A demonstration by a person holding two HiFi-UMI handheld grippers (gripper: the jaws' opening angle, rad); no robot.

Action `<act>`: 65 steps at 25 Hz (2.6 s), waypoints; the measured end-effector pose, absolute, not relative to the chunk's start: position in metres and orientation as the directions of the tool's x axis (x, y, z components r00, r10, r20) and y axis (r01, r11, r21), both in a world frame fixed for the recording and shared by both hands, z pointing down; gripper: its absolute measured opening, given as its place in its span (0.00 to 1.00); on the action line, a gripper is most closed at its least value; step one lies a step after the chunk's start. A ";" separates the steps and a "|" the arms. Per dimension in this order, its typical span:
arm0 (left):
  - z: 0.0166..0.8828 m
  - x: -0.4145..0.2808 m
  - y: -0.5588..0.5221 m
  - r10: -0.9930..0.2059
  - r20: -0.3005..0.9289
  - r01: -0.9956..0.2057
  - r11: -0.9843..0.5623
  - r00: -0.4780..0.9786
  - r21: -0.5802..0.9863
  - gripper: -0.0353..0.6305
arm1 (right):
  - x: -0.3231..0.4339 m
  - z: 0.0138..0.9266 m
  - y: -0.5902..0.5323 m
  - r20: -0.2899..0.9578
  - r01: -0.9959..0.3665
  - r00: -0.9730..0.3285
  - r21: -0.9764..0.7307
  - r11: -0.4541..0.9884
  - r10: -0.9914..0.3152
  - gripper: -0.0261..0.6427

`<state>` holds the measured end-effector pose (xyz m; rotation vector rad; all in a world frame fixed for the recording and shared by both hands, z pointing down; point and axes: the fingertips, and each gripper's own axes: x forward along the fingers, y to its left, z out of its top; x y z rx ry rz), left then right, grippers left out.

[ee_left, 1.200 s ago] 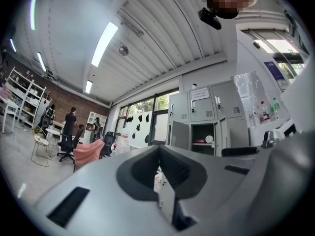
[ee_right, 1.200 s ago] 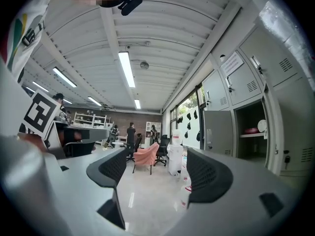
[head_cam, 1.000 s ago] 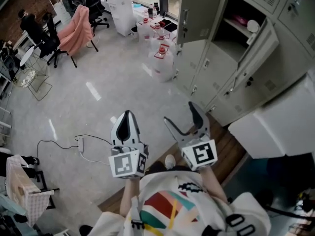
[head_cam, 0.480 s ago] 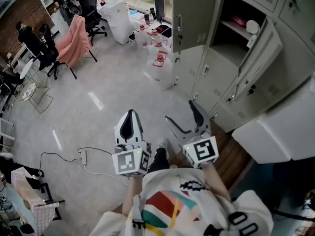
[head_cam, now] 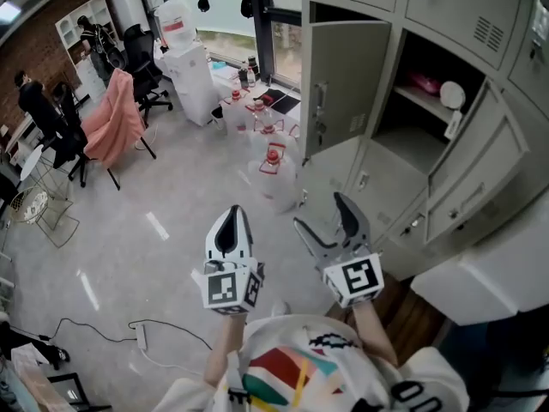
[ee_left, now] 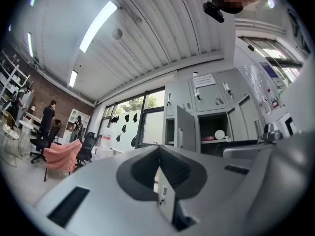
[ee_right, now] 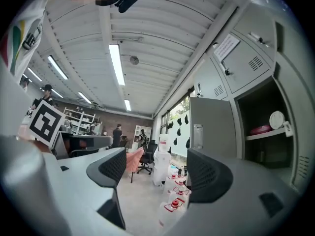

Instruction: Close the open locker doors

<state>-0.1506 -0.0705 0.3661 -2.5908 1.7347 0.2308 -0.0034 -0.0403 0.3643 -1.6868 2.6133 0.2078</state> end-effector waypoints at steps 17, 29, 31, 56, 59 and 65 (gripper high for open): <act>0.377 -0.154 -0.209 -0.861 -0.136 -0.853 -0.506 0.490 0.129 0.06 | -0.006 0.374 -0.171 -0.093 -0.948 -0.312 0.103 0.302 -0.946 0.57; 0.360 -0.110 -0.242 -0.862 -0.163 -0.850 -0.503 0.480 0.154 0.06 | 0.015 0.346 -0.217 -0.174 -0.928 -0.369 0.122 0.352 -0.913 0.57; 0.364 -0.095 -0.247 -0.857 -0.158 -0.844 -0.512 0.490 0.160 0.06 | 0.023 0.339 -0.222 -0.193 -0.923 -0.384 0.124 0.365 -0.903 0.57; 0.362 -0.052 -0.320 -0.843 -0.149 -0.833 -0.535 0.517 0.141 0.06 | 0.023 0.310 -0.304 -0.214 -0.862 -0.505 0.089 0.498 -0.836 0.57; 0.363 -0.057 -0.336 -0.839 -0.145 -0.827 -0.542 0.525 0.145 0.06 | 0.019 0.310 -0.320 -0.210 -0.867 -0.497 0.093 0.489 -0.842 0.57; 0.357 -0.057 -0.377 -0.819 -0.160 -0.810 -0.571 0.551 0.135 0.06 | 0.017 0.315 -0.361 -0.187 -0.879 -0.476 0.109 0.463 -0.859 0.57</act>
